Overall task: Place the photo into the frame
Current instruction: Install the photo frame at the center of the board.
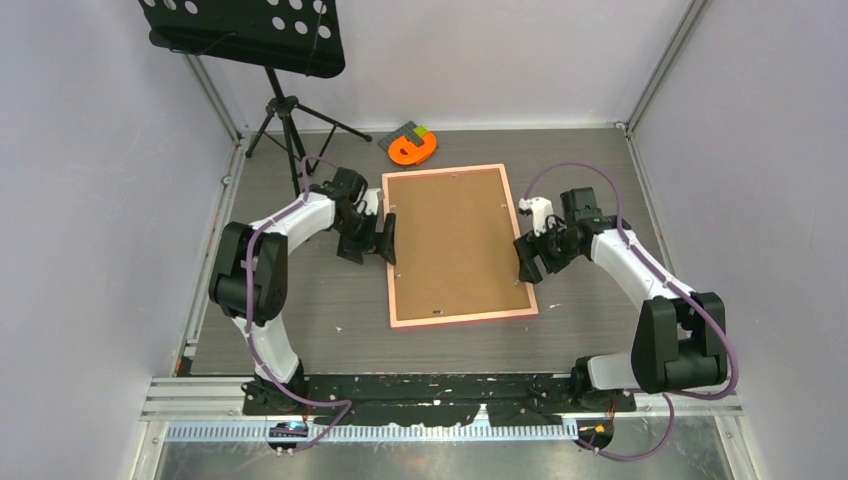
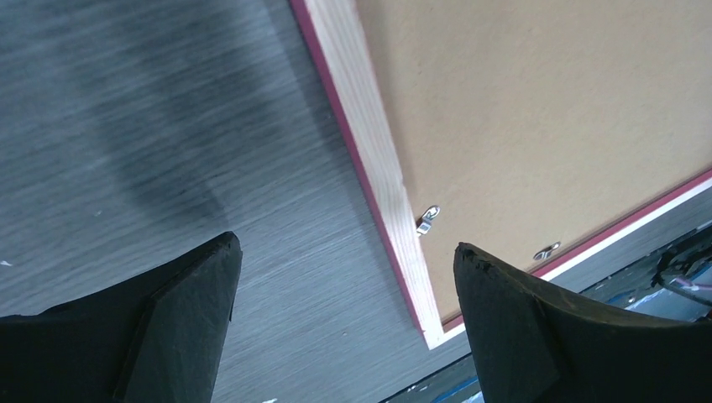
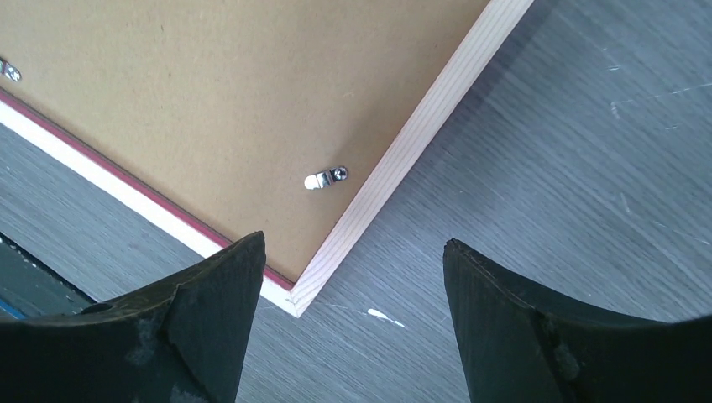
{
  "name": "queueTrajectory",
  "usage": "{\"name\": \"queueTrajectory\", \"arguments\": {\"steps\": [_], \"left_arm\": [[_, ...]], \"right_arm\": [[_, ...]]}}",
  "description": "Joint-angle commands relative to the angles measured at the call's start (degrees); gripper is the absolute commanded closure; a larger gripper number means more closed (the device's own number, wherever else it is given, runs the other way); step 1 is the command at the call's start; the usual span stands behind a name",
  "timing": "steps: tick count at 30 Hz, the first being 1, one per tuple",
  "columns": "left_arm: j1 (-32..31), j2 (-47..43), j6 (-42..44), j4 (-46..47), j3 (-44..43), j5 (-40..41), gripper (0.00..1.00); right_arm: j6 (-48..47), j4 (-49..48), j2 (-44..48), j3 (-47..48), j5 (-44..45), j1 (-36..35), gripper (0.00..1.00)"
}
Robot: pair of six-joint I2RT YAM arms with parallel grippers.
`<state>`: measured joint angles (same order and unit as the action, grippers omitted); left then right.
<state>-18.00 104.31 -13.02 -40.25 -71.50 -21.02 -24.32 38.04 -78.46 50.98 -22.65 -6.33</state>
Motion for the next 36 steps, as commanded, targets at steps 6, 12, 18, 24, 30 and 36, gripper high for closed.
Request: {"name": "queueTrajectory", "arguments": {"steps": [6,12,18,24,30,36], "left_arm": [[-0.92,-0.46,1.16,0.77,1.83,-1.95,0.11],[-1.46,0.77,0.65,1.04,0.94,-2.15,0.12],[-1.50,3.45,-0.49,1.64,-1.83,-0.07,0.20],[-1.86,6.32,-2.62,2.50,-3.54,0.43,0.32],[-2.54,7.15,-4.08,3.65,-2.86,2.31,0.46],[-3.29,7.00,-4.63,4.95,-1.93,3.38,0.60]], "right_arm": [[-3.30,-1.87,-0.87,-1.79,-1.63,-0.72,0.16],[-3.23,-3.27,-3.69,-0.92,-0.82,-0.84,0.17],[-1.56,-3.98,-5.49,0.26,0.49,-0.88,0.18],[-0.75,-4.25,-5.99,0.48,1.43,-0.88,0.19],[-0.56,-4.66,-5.97,0.35,1.58,-0.88,0.20],[0.26,-4.59,-7.34,0.75,1.80,-0.87,0.20]]}}
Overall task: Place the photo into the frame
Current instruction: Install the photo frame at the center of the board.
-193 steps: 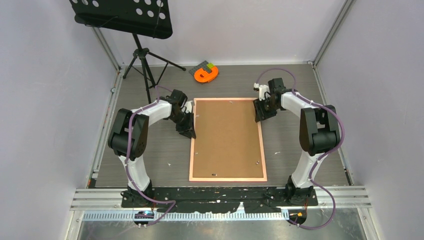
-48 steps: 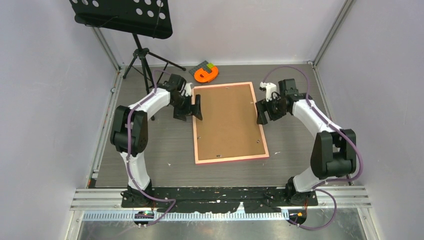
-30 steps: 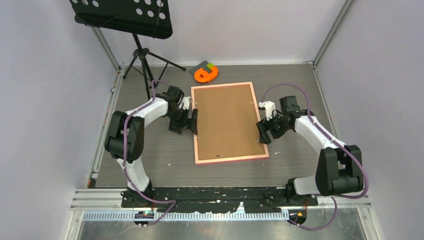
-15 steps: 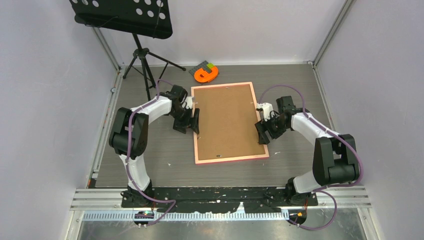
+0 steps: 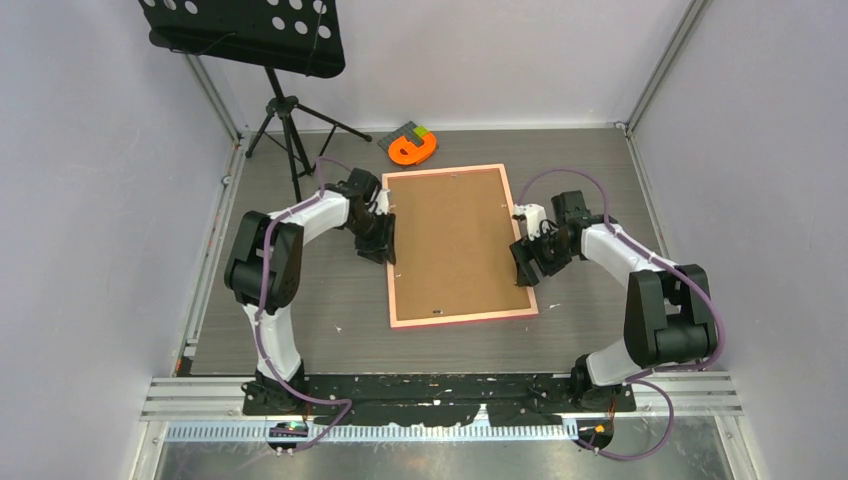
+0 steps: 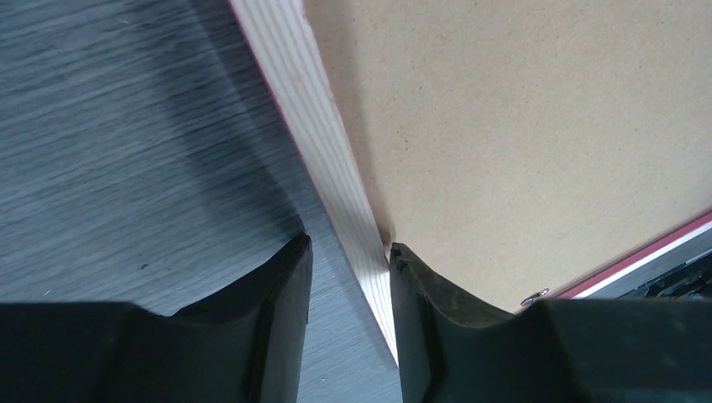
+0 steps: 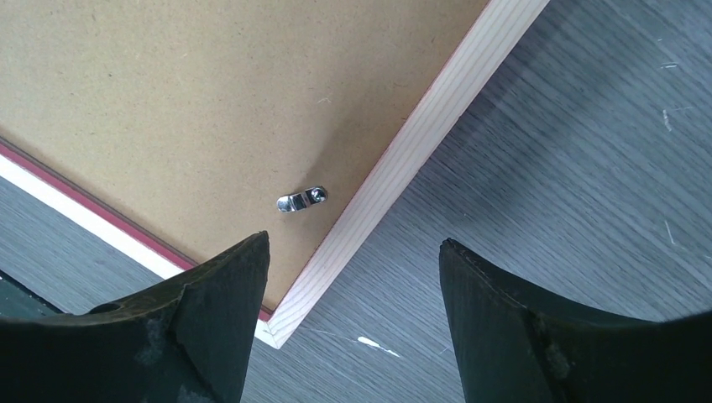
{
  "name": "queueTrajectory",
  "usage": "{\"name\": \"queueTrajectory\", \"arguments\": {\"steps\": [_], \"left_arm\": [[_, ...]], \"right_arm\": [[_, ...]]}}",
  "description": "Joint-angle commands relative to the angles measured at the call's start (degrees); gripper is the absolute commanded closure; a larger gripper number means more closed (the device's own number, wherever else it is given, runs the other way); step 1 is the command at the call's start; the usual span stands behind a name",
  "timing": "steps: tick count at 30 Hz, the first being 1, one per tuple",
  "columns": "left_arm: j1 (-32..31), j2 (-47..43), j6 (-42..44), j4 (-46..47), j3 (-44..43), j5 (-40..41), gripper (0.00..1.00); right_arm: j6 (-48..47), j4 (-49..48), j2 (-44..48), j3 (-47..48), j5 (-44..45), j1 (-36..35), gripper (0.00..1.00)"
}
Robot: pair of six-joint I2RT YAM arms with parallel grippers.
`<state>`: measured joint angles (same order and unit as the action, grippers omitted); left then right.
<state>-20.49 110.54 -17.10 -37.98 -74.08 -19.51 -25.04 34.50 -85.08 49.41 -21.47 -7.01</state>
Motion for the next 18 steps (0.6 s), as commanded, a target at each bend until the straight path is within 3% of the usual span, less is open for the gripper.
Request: {"name": "queueTrajectory", "arguments": {"steps": [1,6,13,18], "left_arm": [[-0.92,0.91,-0.62,2.79,0.66,1.96,0.62],[-1.30,1.29,-0.80,3.12,0.74,2.24,0.72],[-1.31,1.80,-1.22,2.92,0.52,1.89,0.99],[-1.31,2.08,-2.00,3.09,0.39,1.44,1.00]], "right_arm": [[1.36,-0.87,-1.06,2.64,0.72,-0.20,0.20],[2.87,-0.63,-2.12,4.02,1.75,-0.12,0.21],[4.42,0.63,-5.08,5.86,0.48,-0.12,0.22],[4.54,1.29,-6.88,6.31,-0.73,-0.12,0.22]]}}
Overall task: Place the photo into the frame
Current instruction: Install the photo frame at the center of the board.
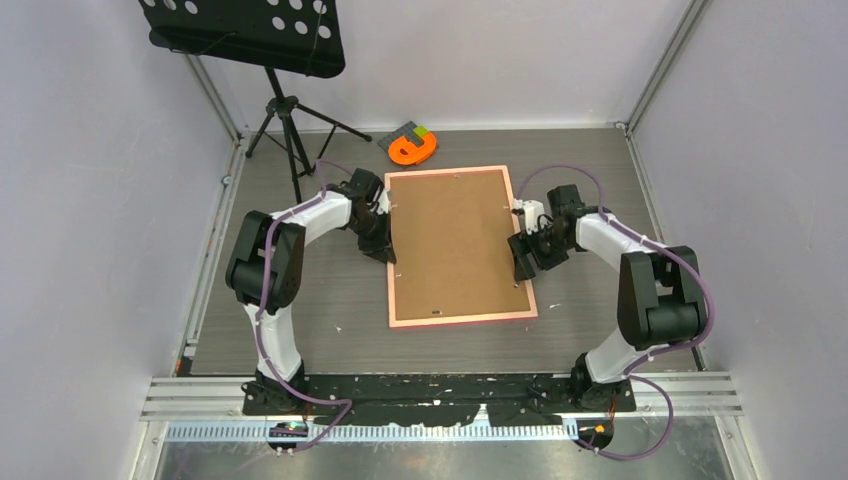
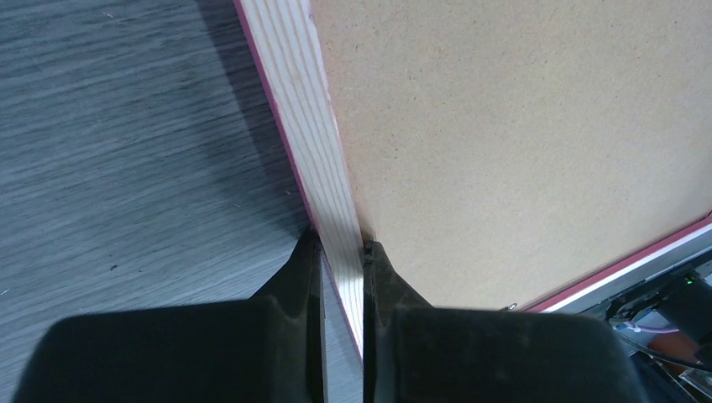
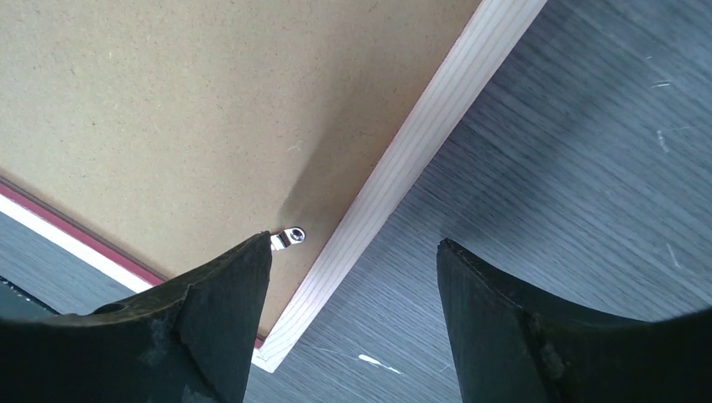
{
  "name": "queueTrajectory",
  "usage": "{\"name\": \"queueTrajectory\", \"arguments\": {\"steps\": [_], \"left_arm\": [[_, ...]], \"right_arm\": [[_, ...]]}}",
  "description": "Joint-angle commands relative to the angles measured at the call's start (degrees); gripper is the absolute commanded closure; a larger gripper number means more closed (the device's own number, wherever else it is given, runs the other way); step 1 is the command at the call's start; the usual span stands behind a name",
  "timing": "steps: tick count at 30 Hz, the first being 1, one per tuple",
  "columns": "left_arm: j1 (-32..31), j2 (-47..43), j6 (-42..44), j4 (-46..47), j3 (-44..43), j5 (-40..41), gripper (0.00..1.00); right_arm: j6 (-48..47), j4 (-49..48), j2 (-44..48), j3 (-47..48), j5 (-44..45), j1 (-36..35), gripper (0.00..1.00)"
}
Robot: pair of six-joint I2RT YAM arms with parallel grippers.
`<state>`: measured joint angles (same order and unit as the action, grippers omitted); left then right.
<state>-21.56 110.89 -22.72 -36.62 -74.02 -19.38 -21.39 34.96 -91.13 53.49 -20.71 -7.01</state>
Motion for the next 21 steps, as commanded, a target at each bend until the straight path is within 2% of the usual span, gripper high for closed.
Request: {"name": "queueTrajectory", "arguments": {"steps": [1,21], "left_arm": [[-0.24,1.71,3.45,1.80,0.32,1.29,1.00],[-0.32,1.43,2.34,2.56,0.98,1.44,1.00]], "right_arm": [[0.90,0.95,-0.99,2.23,-1.76,-0.16,0.22],[1.80,0.98,-2.91,1.64,-1.28,-1.32,0.25]]}}
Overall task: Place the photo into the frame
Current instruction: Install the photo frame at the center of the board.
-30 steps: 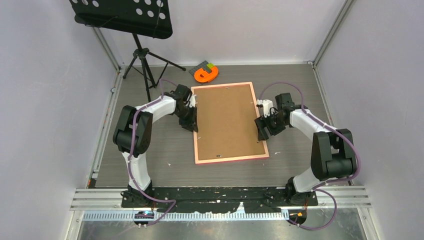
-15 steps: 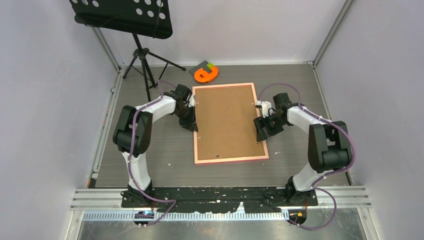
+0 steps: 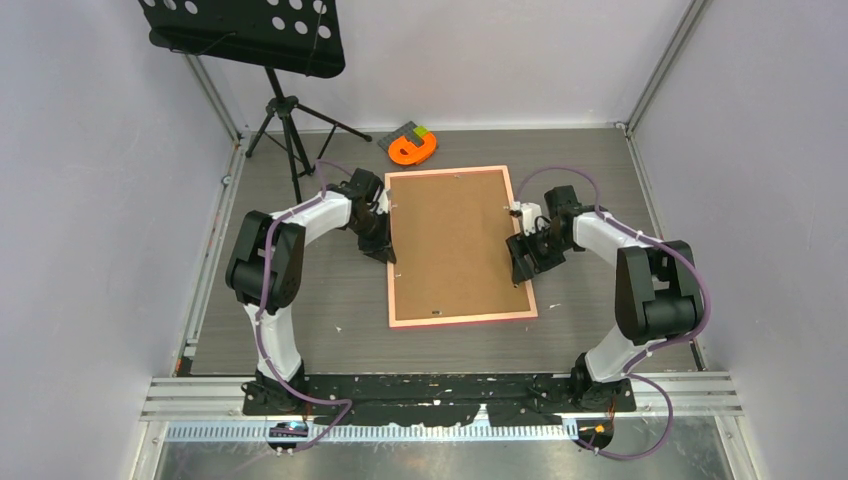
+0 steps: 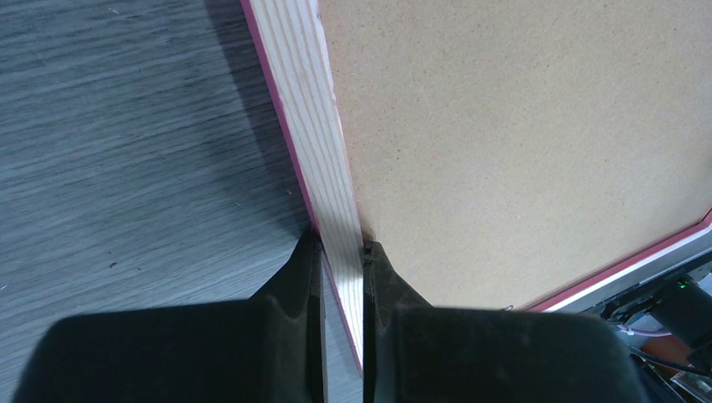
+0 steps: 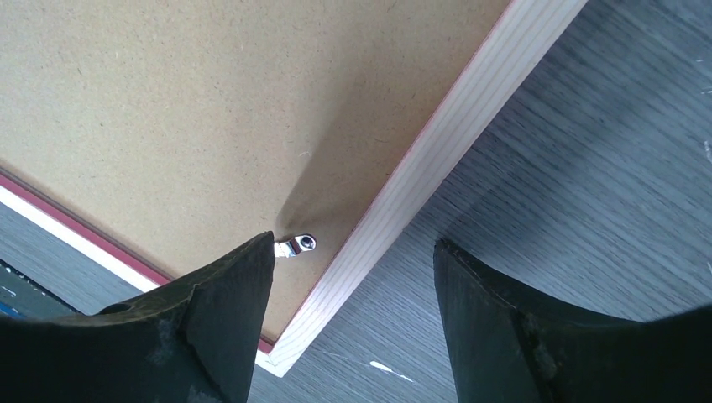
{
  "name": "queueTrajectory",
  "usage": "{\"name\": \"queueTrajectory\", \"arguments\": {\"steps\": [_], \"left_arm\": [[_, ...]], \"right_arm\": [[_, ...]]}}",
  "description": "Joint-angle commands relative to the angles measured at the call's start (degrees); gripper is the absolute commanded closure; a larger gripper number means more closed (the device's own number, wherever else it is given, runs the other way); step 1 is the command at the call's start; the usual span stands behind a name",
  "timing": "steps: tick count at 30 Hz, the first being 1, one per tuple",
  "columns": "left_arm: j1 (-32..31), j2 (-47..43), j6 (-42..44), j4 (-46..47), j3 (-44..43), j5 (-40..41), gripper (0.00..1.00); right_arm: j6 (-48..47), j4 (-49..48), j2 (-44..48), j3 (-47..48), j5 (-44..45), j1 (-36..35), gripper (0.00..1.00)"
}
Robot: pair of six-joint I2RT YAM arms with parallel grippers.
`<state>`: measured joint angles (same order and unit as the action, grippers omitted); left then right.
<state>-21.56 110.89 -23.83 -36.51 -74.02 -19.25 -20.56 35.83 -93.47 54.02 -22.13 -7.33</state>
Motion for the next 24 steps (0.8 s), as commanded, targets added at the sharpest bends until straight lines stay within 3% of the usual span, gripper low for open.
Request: {"name": "queueTrajectory", "arguments": {"steps": [1,24], "left_arm": [[-0.32,1.42,3.45,2.42,0.90,1.27,1.00],[-0.32,1.43,3.47,2.41,0.81,1.31,1.00]], "right_arm": [[1.01,0.02,-0.53,1.10,0.37,-1.27,0.25],[1.75,-1.68,2.68,-0.79,6.44,-5.00,0.33]]}}
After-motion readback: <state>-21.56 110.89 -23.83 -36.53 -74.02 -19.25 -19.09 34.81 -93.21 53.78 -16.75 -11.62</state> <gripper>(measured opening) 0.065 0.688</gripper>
